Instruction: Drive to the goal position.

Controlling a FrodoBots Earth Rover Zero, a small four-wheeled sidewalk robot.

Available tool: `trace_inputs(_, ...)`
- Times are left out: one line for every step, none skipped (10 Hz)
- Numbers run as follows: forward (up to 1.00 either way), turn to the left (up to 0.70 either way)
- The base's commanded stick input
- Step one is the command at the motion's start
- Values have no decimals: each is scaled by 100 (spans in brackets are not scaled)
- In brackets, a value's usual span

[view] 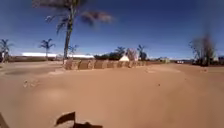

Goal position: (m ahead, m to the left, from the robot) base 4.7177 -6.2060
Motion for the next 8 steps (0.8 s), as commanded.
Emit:
trace_inputs(70, 0)
trace_inputs(70, 0)
trace_inputs(70, 0)
trace_inputs(70, 0)
trace_inputs(70, 0)
trace_inputs(70, 0)
trace_inputs(70, 0)
trace_inputs(70, 0)
